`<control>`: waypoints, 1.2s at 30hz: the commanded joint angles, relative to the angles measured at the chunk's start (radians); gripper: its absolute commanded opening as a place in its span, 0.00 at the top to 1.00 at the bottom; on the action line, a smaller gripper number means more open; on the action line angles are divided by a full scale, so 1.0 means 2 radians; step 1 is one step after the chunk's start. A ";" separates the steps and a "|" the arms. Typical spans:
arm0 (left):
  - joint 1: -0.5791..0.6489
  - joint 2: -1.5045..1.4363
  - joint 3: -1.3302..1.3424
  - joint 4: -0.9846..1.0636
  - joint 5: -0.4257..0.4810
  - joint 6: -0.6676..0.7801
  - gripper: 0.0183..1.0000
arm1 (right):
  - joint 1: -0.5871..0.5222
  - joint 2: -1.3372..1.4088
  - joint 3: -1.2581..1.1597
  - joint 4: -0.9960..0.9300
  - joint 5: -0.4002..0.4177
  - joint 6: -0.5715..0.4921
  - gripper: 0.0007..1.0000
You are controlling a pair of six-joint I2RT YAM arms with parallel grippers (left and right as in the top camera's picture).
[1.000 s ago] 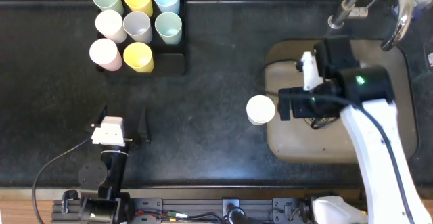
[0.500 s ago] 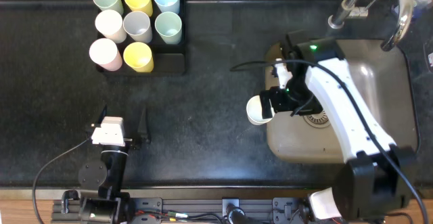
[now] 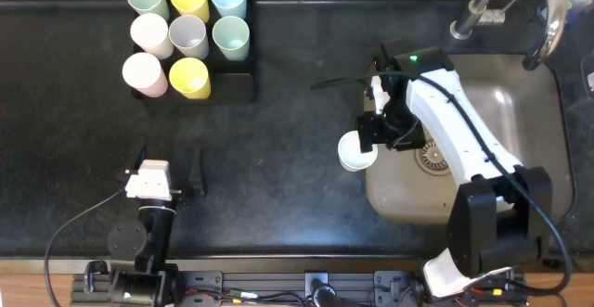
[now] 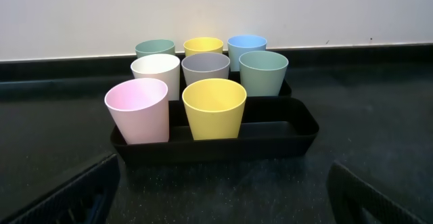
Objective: Store Cups
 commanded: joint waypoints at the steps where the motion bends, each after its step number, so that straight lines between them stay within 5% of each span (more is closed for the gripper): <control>1: 0.003 -0.004 -0.001 -0.002 -0.002 0.009 0.00 | 0.016 0.000 0.007 0.004 0.010 0.002 0.63; 6: 0.003 -0.004 -0.001 -0.002 -0.002 0.009 0.00 | 0.023 0.000 0.007 0.012 0.010 0.001 0.96; 13: 0.003 -0.004 -0.001 -0.002 -0.002 0.009 0.00 | 0.043 -0.057 0.032 0.027 0.006 0.000 0.96; 21: 0.003 -0.004 -0.001 -0.002 -0.002 0.009 0.00 | 0.054 -0.104 0.230 -0.014 -0.006 0.061 0.96; 27: 0.003 -0.004 -0.001 -0.002 -0.002 0.009 0.00 | 0.138 -0.049 0.354 -0.019 -0.006 0.100 0.96; 36: 0.003 -0.004 -0.001 -0.002 -0.002 0.009 0.00 | 0.201 0.062 0.385 0.028 -0.005 0.112 0.96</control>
